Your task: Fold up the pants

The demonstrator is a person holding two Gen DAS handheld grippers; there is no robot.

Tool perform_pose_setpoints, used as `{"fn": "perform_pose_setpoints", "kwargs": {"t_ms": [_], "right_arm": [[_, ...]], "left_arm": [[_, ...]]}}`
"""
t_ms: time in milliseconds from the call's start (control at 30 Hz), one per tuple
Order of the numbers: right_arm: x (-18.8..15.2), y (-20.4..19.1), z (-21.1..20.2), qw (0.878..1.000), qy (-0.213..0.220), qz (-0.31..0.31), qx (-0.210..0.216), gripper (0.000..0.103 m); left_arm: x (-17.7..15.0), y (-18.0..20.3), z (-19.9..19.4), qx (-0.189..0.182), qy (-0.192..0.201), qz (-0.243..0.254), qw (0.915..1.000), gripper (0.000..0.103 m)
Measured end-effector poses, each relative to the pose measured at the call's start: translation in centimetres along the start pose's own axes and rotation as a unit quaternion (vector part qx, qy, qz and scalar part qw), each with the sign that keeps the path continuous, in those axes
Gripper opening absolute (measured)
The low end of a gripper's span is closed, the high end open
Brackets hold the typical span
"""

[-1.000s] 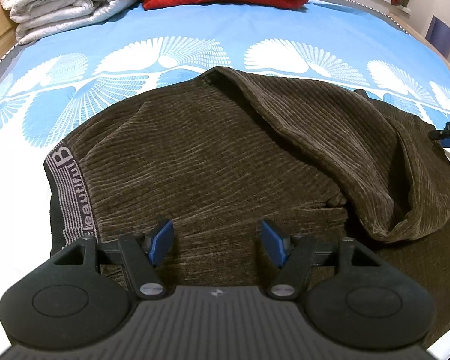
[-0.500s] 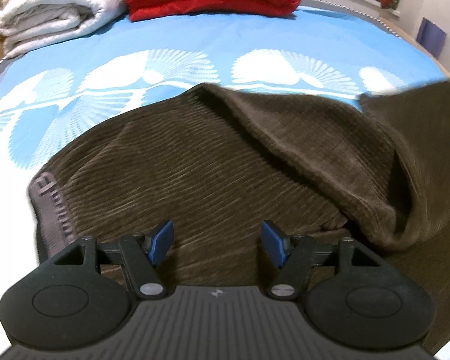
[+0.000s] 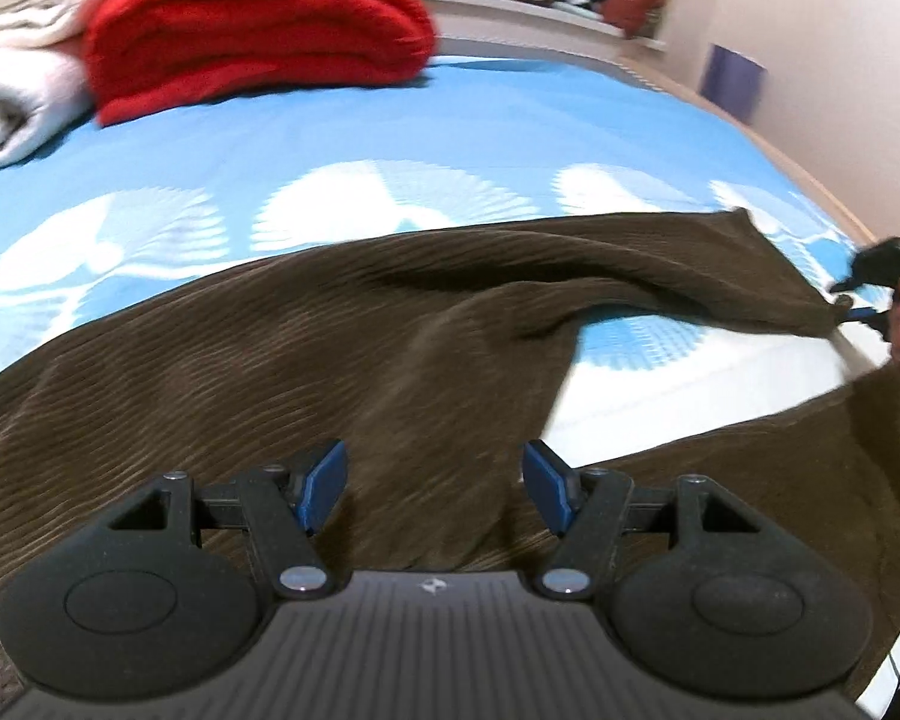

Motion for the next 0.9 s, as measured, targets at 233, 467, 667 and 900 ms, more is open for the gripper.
{"fn": "perform_pose_setpoints", "kwargs": {"t_ms": [233,467,667,900], "right_arm": [[-0.2,2.1,0.7,0.998,-0.030,0.039,-0.046,0.043],[0.5,1.3,2.3,0.999,-0.024,0.004,-0.038,0.012],[4.5,-1.8,-1.0,0.994,0.084,0.012,0.075,0.011],[3.0,2.6,1.8,0.990,0.036,-0.059,-0.121,0.011]], "left_arm": [[-0.2,3.5,4.0,-0.025,-0.008,0.051,0.9983,0.070],[-0.5,3.0,7.0,0.028,-0.065,0.090,0.9934,0.014],[1.5,0.1,4.9,0.028,-0.030,0.061,0.9973,0.010],[-1.1,0.1,4.5,-0.055,-0.127,0.130,0.9818,0.010]]}}
Point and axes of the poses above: each gripper's, at about its wrist camera, not at the fingertips, and z roughly the way its jaws point, y to its right, x to its top, the point moved 2 cm from there along z, roughly the way its jaws point, and after that the axes turned 11 degrees about y, right-handed, at the moved point
